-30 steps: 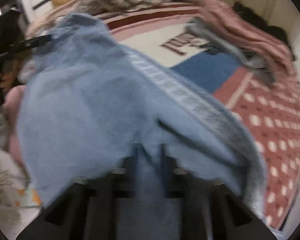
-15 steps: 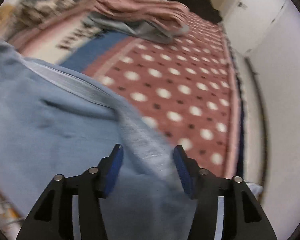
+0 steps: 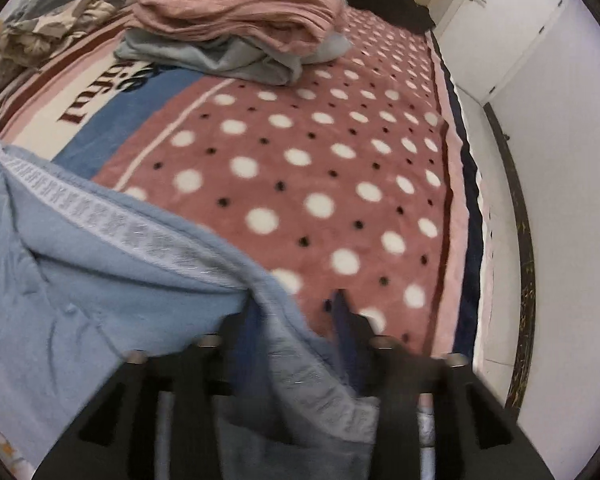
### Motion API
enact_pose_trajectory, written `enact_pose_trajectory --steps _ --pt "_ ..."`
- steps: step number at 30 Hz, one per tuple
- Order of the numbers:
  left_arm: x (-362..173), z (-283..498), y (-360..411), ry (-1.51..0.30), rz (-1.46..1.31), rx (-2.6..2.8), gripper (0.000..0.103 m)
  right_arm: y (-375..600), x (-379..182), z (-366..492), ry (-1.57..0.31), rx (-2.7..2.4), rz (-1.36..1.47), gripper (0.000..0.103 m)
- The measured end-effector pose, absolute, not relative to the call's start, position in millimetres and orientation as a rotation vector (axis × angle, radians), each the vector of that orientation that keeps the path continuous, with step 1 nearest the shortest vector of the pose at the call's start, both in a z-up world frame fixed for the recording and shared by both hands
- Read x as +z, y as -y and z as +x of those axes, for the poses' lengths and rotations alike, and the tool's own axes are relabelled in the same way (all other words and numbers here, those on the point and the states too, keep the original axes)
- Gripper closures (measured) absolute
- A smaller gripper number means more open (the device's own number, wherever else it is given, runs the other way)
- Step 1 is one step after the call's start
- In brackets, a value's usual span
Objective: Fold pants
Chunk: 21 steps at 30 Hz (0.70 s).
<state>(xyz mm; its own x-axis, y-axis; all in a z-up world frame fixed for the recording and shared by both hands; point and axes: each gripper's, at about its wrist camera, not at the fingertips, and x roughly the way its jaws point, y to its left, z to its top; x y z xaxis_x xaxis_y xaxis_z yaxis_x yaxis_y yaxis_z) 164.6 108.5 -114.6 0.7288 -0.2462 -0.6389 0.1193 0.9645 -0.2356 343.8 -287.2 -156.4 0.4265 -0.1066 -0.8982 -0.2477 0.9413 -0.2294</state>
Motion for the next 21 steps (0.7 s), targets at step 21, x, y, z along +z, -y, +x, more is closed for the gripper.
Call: enact_pose_trajectory --steps 21 --pt "-112 166 -92 -0.734 -0.16 -0.217 0.023 351 -155 306 -1.237 -0.014 -0.345 0.045"
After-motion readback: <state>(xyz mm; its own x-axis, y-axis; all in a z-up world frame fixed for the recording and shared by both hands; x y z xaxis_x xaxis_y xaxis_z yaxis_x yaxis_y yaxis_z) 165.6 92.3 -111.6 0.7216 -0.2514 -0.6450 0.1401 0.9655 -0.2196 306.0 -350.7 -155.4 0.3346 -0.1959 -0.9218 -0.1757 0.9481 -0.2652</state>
